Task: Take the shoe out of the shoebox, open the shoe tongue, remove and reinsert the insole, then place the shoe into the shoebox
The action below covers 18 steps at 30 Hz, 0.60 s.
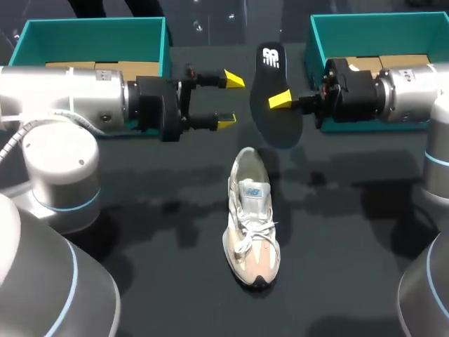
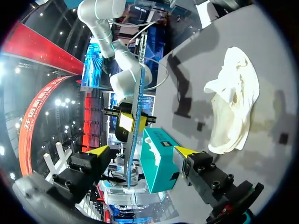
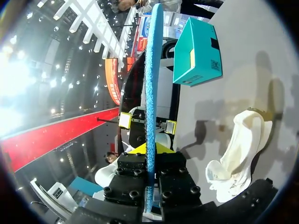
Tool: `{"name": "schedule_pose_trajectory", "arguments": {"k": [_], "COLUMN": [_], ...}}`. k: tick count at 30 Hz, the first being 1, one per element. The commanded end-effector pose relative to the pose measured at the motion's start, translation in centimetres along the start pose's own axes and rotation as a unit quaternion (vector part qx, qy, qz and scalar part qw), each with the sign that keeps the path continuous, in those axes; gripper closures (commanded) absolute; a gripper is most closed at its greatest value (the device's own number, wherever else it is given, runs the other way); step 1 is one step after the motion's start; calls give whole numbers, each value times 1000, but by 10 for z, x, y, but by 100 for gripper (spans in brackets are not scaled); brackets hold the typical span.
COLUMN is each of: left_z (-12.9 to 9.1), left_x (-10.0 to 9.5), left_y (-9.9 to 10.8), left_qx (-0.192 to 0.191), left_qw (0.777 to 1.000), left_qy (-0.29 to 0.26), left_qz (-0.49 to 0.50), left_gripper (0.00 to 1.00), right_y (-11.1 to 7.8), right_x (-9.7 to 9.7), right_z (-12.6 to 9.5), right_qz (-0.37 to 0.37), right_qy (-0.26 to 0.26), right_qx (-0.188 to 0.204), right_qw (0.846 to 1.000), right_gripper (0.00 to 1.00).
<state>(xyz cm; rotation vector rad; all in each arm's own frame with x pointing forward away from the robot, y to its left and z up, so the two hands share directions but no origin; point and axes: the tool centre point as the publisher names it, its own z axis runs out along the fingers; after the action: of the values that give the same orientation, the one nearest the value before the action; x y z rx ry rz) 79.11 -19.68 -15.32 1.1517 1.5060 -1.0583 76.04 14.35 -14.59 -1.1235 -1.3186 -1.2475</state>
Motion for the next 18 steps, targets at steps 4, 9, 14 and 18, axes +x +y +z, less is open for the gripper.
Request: {"name": "schedule_pose_trajectory", "arguments": {"k": [4, 9, 14, 18], "left_z": [-13, -9, -20, -37], "left_x": [0, 4, 18, 29], "left_y": [-5, -10, 2, 8], "left_qx": [-1, -8, -32, -61], "left_qw": [1000, 1000, 992, 973], "left_qy": [4, 22, 80, 136], "left_qz": [0, -4, -94, -176], "left_gripper": [0, 0, 0, 0], "right_y": [-3, -3, 8, 12], "right_x": [0, 0, -6, -10], "right_z": [0, 0, -5, -13], "right_qz": [0, 0, -34, -59], "right_qy": [-1, -1, -7, -3], "right_qx": [-2, -2, -28, -26], "right_qw": [1000, 1000, 999, 998], "right_gripper": [100, 100, 100, 100]}}
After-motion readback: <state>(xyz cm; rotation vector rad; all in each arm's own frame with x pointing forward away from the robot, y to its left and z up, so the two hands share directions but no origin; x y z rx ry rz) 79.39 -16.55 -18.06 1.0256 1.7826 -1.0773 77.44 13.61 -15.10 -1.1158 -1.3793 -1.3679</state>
